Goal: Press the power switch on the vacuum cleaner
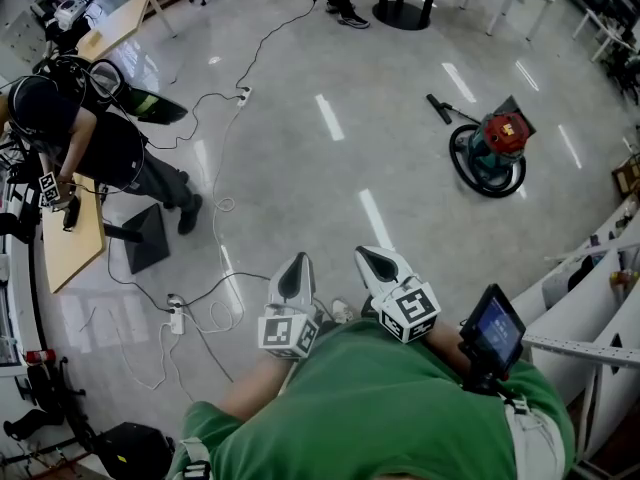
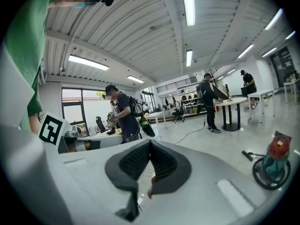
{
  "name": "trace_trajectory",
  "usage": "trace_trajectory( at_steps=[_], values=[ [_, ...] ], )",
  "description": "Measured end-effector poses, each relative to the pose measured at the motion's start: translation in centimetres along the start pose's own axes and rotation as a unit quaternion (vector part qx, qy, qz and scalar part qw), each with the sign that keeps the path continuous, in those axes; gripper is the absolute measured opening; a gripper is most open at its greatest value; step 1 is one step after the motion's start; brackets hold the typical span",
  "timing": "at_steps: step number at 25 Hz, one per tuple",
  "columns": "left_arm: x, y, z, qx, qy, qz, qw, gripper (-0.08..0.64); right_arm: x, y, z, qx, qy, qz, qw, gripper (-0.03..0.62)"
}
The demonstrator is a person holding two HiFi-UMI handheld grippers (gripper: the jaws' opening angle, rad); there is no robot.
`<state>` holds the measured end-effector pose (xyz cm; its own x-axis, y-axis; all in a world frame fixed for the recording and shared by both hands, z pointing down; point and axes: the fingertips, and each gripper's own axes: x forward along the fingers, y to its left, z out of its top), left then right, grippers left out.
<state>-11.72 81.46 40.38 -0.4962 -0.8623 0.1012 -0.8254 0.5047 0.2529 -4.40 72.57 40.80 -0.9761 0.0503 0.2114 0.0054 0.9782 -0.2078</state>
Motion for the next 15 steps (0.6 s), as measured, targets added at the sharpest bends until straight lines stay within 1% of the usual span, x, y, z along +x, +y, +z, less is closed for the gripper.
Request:
trace_trajectory(
  at_steps=[7,11,15],
  values=[
    [2.6,0.4,-0.1,0.002,0.014,-0.010,0.9998,0.008,1.4,-2.1,0.3,0.010,-0.005,-0.017,1.000,0.003],
    [5.4,0.4,-0.4,0.014,0.022,-0.016,0.9995,0.008,2.3,-4.6,1.0,0.020,-0.011,-0.025,0.999,0.002],
    [8.8,0.3,-0.5,0.022,0.035,-0.015,0.9990,0.008,3.1,-8.0,1.9,0.036,-0.022,-0.040,0.998,0.002]
  ],
)
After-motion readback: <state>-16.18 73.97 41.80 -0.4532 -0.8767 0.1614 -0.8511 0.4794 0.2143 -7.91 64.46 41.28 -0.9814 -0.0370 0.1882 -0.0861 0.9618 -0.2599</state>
